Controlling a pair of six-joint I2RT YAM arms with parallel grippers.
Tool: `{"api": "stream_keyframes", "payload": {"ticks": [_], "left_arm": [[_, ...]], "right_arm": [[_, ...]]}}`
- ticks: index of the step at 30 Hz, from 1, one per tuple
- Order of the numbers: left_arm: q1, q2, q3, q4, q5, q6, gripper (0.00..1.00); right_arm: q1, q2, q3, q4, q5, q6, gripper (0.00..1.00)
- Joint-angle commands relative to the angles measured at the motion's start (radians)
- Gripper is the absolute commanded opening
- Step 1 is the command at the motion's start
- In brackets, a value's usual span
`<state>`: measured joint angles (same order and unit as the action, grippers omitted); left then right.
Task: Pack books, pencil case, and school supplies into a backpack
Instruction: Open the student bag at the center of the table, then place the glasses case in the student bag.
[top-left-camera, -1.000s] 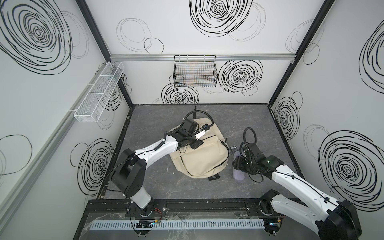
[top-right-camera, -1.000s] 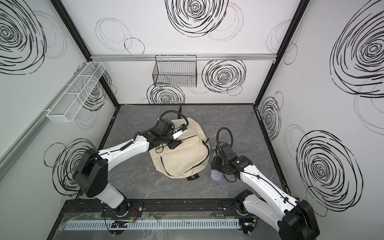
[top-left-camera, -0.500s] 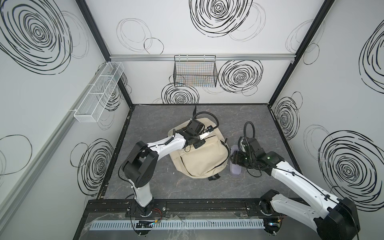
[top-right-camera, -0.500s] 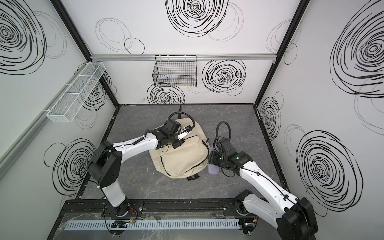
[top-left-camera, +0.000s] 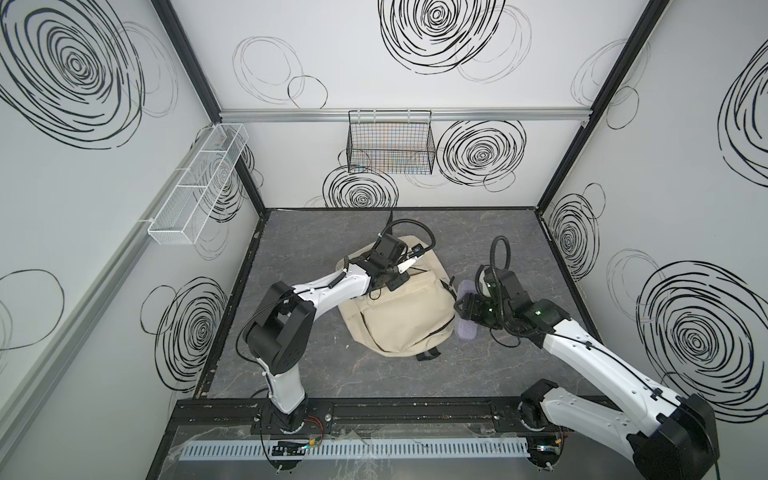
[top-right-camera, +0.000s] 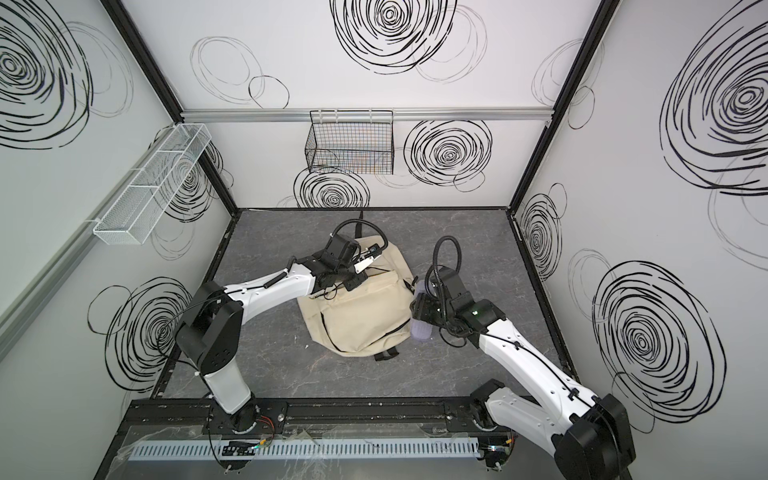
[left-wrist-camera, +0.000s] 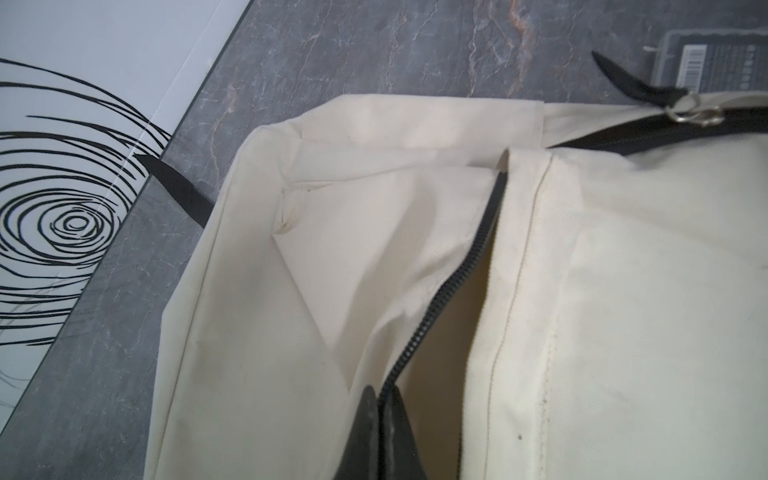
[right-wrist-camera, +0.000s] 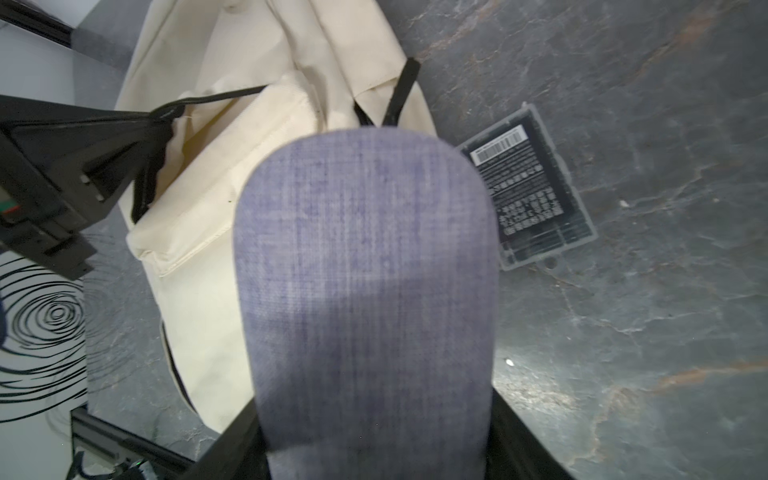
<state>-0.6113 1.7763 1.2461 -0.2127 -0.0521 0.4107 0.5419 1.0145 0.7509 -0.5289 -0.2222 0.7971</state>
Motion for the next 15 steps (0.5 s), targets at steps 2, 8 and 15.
{"api": "stream_keyframes", "payload": {"ticks": [2,8,15], "left_arm": [[0.002,-0.111,0.001,0.091,0.029,-0.068,0.00],[-0.008,-0.216,-0.047,0.141,0.055,-0.092,0.00],[-0.016,-0.265,-0.085,0.176,0.090,-0.071,0.00]], "right_arm": [[0.058,0.062,0.028,0.213,-0.070,0.102,0.32],[0.082,0.250,0.099,0.416,-0.167,0.137,0.32],[0.074,0.506,0.228,0.541,-0.264,0.194,0.32]]}}
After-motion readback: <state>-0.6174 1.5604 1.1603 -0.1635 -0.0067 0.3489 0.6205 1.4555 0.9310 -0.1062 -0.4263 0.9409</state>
